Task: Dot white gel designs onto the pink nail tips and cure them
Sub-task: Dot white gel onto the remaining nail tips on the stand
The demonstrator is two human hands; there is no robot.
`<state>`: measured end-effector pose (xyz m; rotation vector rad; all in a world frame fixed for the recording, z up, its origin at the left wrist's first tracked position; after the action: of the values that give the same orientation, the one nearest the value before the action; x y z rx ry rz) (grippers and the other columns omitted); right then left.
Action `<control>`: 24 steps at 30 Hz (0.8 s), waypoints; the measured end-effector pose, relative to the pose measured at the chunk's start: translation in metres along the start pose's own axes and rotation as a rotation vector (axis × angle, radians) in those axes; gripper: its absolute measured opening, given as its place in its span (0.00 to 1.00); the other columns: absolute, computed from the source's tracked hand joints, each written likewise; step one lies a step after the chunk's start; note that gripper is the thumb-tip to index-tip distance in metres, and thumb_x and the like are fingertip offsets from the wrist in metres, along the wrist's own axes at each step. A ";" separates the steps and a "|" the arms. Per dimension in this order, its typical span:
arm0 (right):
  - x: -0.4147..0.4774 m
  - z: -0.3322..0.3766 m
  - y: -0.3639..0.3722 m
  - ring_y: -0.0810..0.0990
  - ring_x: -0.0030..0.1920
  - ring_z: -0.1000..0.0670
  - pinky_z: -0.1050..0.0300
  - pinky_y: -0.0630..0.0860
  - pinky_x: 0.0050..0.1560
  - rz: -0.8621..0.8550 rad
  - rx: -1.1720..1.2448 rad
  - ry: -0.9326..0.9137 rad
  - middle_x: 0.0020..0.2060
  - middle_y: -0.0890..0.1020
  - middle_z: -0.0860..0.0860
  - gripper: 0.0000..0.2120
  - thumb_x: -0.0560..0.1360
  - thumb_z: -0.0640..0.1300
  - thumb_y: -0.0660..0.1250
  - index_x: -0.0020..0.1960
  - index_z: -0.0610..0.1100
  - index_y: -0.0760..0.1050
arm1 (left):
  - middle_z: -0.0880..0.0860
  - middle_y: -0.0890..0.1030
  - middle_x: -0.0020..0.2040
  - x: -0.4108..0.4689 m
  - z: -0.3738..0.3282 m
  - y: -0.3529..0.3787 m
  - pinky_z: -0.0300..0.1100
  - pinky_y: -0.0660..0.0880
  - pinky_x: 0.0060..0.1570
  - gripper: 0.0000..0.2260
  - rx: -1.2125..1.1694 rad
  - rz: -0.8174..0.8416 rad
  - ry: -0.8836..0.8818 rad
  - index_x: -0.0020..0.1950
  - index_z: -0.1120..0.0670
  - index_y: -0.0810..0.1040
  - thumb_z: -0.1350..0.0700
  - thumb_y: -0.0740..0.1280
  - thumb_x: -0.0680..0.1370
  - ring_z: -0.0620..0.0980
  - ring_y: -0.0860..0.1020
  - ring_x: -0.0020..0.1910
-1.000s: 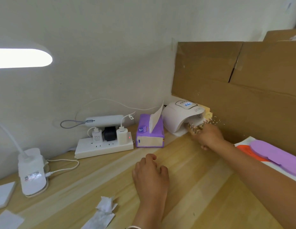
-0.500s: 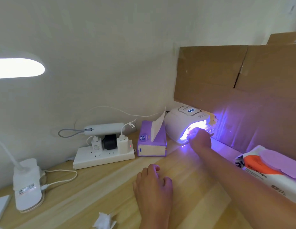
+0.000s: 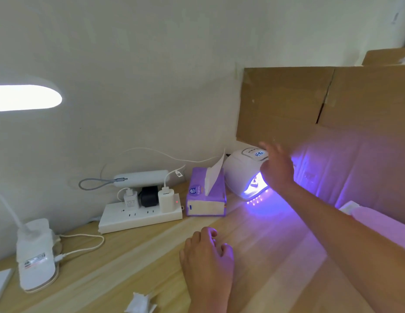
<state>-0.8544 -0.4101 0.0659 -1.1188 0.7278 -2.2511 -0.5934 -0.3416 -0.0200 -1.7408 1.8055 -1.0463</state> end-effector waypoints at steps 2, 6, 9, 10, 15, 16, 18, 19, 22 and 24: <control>0.018 0.003 0.016 0.65 0.70 0.42 0.54 0.65 0.65 0.269 -0.232 -0.047 0.67 0.71 0.45 0.31 0.72 0.31 0.60 0.74 0.48 0.68 | 0.40 0.74 0.52 0.001 0.000 0.000 0.38 0.64 0.57 0.14 0.013 0.008 0.004 0.61 0.41 0.71 0.45 0.64 0.76 0.44 0.73 0.57; 0.037 0.003 0.028 0.64 0.71 0.43 0.56 0.64 0.66 0.378 -0.371 -0.050 0.67 0.70 0.46 0.26 0.74 0.38 0.63 0.72 0.50 0.70 | 0.39 0.73 0.53 0.002 0.001 0.002 0.37 0.63 0.58 0.14 0.038 0.020 0.001 0.62 0.40 0.69 0.43 0.63 0.77 0.42 0.71 0.59; 0.042 0.002 0.032 0.64 0.71 0.43 0.55 0.62 0.67 0.387 -0.418 -0.050 0.68 0.69 0.45 0.27 0.74 0.40 0.63 0.72 0.50 0.69 | 0.39 0.74 0.52 0.002 0.001 0.003 0.37 0.63 0.57 0.14 0.032 0.020 0.003 0.62 0.41 0.70 0.44 0.63 0.76 0.43 0.72 0.58; 0.044 0.000 0.033 0.63 0.72 0.42 0.55 0.62 0.68 0.408 -0.420 -0.035 0.68 0.68 0.44 0.27 0.74 0.40 0.63 0.72 0.51 0.69 | 0.40 0.74 0.52 0.002 0.001 0.003 0.37 0.63 0.57 0.14 0.035 0.017 0.006 0.62 0.41 0.71 0.45 0.64 0.76 0.43 0.72 0.58; 0.054 0.008 0.030 0.68 0.71 0.42 0.57 0.66 0.62 0.549 -0.445 -0.027 0.69 0.70 0.43 0.23 0.75 0.38 0.60 0.69 0.48 0.72 | 0.41 0.75 0.53 0.003 0.002 0.005 0.38 0.64 0.57 0.14 0.038 0.002 0.015 0.61 0.42 0.72 0.46 0.64 0.76 0.45 0.73 0.57; 0.054 0.013 0.030 0.71 0.68 0.43 0.59 0.68 0.58 0.565 -0.431 -0.026 0.68 0.72 0.43 0.21 0.76 0.37 0.60 0.68 0.46 0.72 | 0.41 0.76 0.53 0.003 0.002 0.005 0.38 0.64 0.57 0.14 0.031 -0.001 0.015 0.61 0.43 0.72 0.46 0.64 0.76 0.45 0.73 0.57; 0.054 0.016 0.030 0.72 0.68 0.43 0.59 0.68 0.60 0.549 -0.415 -0.010 0.68 0.73 0.43 0.21 0.77 0.37 0.60 0.69 0.43 0.71 | 0.41 0.76 0.53 0.003 0.003 0.004 0.39 0.64 0.57 0.14 0.028 -0.009 0.011 0.61 0.43 0.72 0.46 0.64 0.76 0.45 0.73 0.58; 0.053 0.014 0.027 0.70 0.69 0.42 0.57 0.67 0.64 0.500 -0.406 -0.009 0.68 0.72 0.42 0.22 0.76 0.38 0.61 0.70 0.42 0.70 | 0.41 0.76 0.53 0.003 0.002 0.004 0.39 0.64 0.58 0.14 0.031 -0.009 0.007 0.60 0.43 0.73 0.45 0.64 0.75 0.46 0.73 0.58; 0.031 0.018 0.011 0.68 0.69 0.40 0.53 0.64 0.66 0.241 -0.350 -0.029 0.66 0.72 0.40 0.23 0.74 0.38 0.64 0.69 0.42 0.70 | 0.44 0.78 0.53 0.003 0.001 0.005 0.41 0.64 0.59 0.14 0.037 0.006 -0.009 0.59 0.45 0.75 0.46 0.64 0.74 0.47 0.73 0.58; 0.011 0.029 0.001 0.72 0.65 0.40 0.51 0.68 0.60 0.211 -0.341 -0.193 0.62 0.76 0.42 0.17 0.75 0.40 0.66 0.63 0.44 0.76 | 0.46 0.79 0.55 0.000 0.001 0.001 0.43 0.64 0.61 0.14 -0.012 0.035 -0.025 0.59 0.47 0.76 0.47 0.65 0.74 0.49 0.73 0.60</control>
<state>-0.8360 -0.4250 0.0861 -1.3251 1.1191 -1.8574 -0.5935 -0.3421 -0.0217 -1.7150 1.8243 -0.9979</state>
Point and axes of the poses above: each hand's wrist, its own x-axis towards the middle knuckle, its own y-axis out of the palm, z = x × y, the point moved 6 cm from there along x, towards the middle knuckle
